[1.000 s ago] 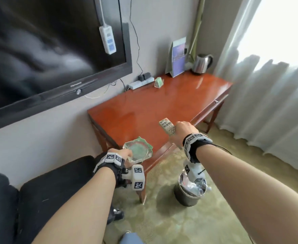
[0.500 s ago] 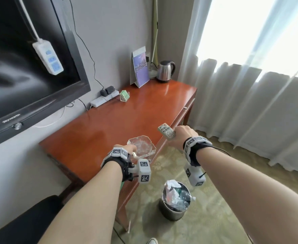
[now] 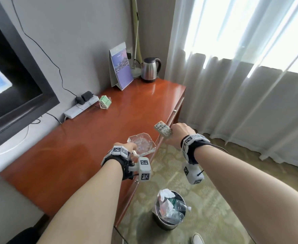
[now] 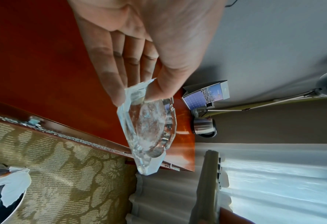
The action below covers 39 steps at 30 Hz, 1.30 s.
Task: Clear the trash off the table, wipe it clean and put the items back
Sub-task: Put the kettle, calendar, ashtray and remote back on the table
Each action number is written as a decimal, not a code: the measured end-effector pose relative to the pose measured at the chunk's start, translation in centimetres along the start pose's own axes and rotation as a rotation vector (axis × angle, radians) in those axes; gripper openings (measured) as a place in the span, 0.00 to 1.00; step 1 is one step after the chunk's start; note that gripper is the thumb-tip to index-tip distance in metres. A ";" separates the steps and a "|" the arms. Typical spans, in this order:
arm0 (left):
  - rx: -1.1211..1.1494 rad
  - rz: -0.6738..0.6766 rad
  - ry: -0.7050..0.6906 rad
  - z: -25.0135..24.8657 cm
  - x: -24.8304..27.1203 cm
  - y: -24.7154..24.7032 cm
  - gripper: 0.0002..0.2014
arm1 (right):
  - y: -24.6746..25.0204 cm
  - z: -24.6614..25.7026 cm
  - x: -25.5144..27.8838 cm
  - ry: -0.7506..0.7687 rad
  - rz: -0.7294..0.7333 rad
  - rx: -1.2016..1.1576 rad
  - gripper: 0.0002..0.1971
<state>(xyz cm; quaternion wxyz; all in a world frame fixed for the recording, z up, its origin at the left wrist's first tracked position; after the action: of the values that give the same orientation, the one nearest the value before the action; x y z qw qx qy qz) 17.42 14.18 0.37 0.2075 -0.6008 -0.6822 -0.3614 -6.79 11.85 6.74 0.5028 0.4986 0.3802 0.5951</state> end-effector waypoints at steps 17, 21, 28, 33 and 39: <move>0.203 -0.295 0.208 -12.7 -11.6 -18.0 0.04 | 2.7 -15.1 -29.1 0.369 0.174 0.079 0.13; 0.215 -0.383 0.285 -14.6 -14.3 -20.9 0.13 | 4.6 -18.6 -35.0 0.406 0.216 0.062 0.13; 0.102 -0.456 0.339 -18.2 -15.6 -24.1 0.03 | 4.7 -20.7 -40.6 0.446 0.278 0.014 0.13; 0.124 -0.501 0.383 -18.9 -17.4 -23.5 0.05 | 3.7 -19.3 -42.6 0.519 0.334 0.058 0.13; 0.235 -0.548 0.396 -21.4 -22.3 -20.9 0.05 | 4.8 -17.0 -48.1 0.551 0.345 0.092 0.17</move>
<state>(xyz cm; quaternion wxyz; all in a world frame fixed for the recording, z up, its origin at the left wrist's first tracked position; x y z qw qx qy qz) -1.75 -17.05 -6.74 0.2990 -0.2858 -0.8014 -0.4321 -24.56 -35.37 -2.46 0.2496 0.3983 0.4381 0.7662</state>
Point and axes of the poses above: each hand's wrist, its own x-axis away from the middle knuckle, its own y-axis out of the back of the hand, z = x × y, the point moved 8 cm from there along -x, towards the middle knuckle, and after that the axes turned 7 degrees about y, right-handed, at the moved point
